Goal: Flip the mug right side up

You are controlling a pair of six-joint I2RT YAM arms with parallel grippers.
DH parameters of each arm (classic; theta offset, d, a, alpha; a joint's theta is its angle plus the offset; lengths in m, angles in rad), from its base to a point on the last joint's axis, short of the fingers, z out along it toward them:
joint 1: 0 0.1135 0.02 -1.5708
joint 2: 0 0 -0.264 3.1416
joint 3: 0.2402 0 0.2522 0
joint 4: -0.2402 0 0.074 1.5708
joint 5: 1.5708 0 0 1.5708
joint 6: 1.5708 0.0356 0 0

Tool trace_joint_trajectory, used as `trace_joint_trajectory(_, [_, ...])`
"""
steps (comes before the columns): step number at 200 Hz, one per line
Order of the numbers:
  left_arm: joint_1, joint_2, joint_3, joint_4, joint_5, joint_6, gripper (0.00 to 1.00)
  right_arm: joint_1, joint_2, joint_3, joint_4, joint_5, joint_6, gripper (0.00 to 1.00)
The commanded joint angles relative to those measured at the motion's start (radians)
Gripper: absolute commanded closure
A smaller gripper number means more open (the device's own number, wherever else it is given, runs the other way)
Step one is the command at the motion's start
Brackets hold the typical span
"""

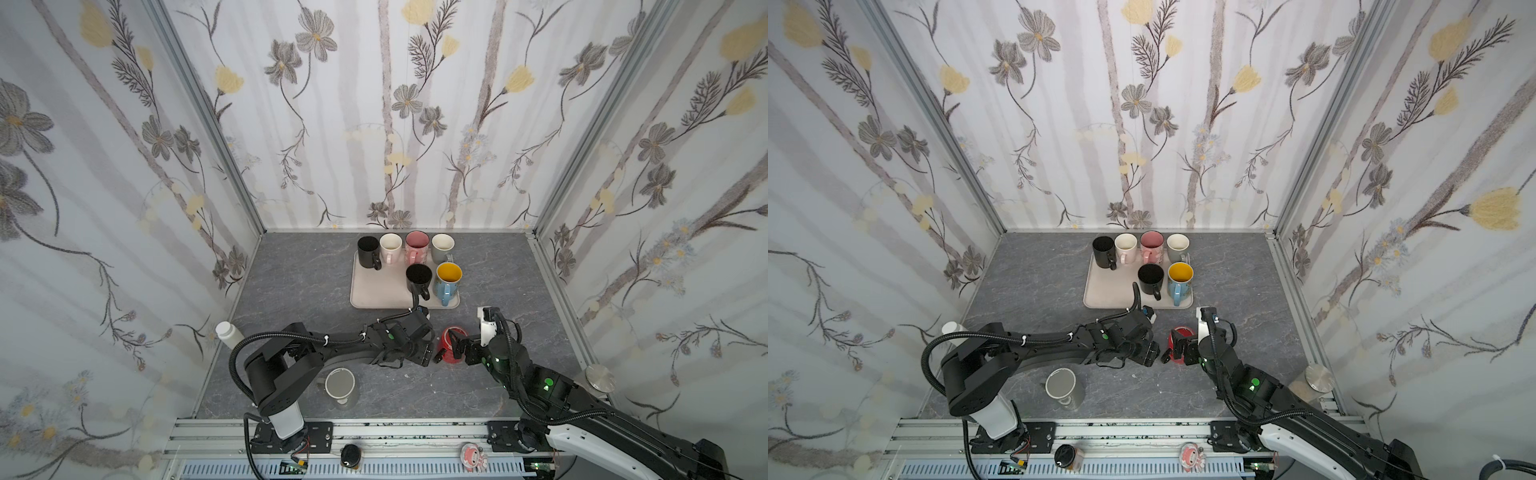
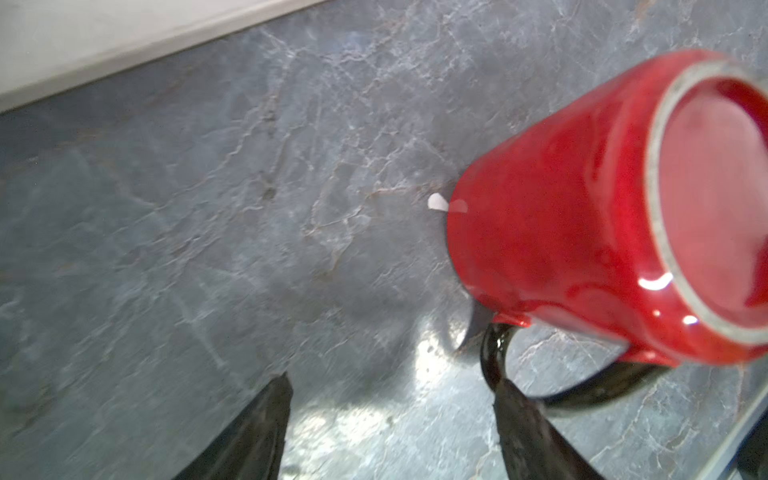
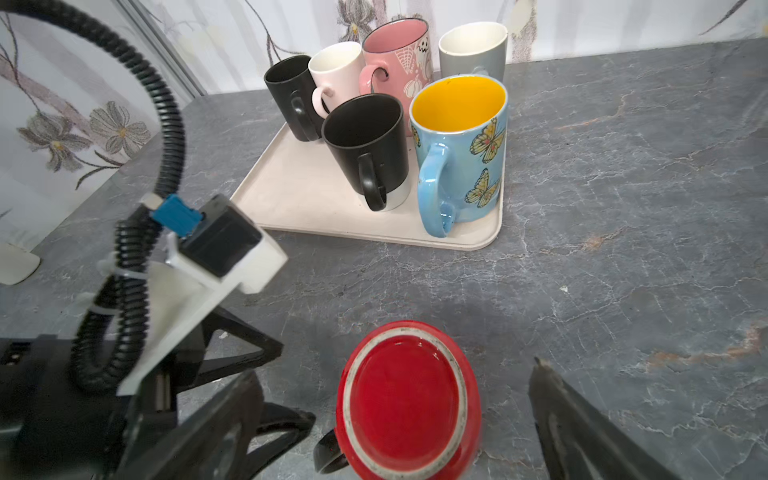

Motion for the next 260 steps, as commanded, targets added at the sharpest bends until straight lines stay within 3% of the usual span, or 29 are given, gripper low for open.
trace_joint_trajectory(1, [-0.015, -0.057, -0.014, -0.005, -0.048, -0.007, 0.24, -0.03, 0.002, 0.022, -0.038, 0.06, 0.038, 0.0])
trace_joint_trajectory(40, [-0.11, -0.029, 0.06, 0.021, -0.076, 0.068, 0.34, -0.153, 0.031, 0.034, -0.055, -0.006, 0.054, 0.0])
trace_joint_trajectory(83, [-0.178, 0.06, 0.119, 0.01, -0.15, 0.141, 0.41, -0.213, 0.008, 0.032, -0.056, -0.057, 0.051, 0.0])
trace_joint_trajectory(111, [-0.182, 0.107, 0.14, -0.002, -0.202, 0.171, 0.5, -0.231, -0.006, 0.026, -0.056, -0.08, 0.056, 0.0])
trace_joint_trajectory(202, [-0.2, 0.159, 0.154, 0.061, -0.294, 0.281, 0.58, -0.25, 0.0, 0.015, -0.048, -0.098, 0.05, 0.0])
trace_joint_trajectory(243, [-0.201, 0.175, 0.149, 0.08, -0.284, 0.308, 0.67, -0.256, -0.002, 0.007, -0.039, -0.106, 0.05, 0.0])
trace_joint_trajectory(260, [-0.203, 0.17, 0.142, 0.097, -0.283, 0.318, 0.75, -0.257, -0.001, 0.006, -0.039, -0.108, 0.05, 0.0])
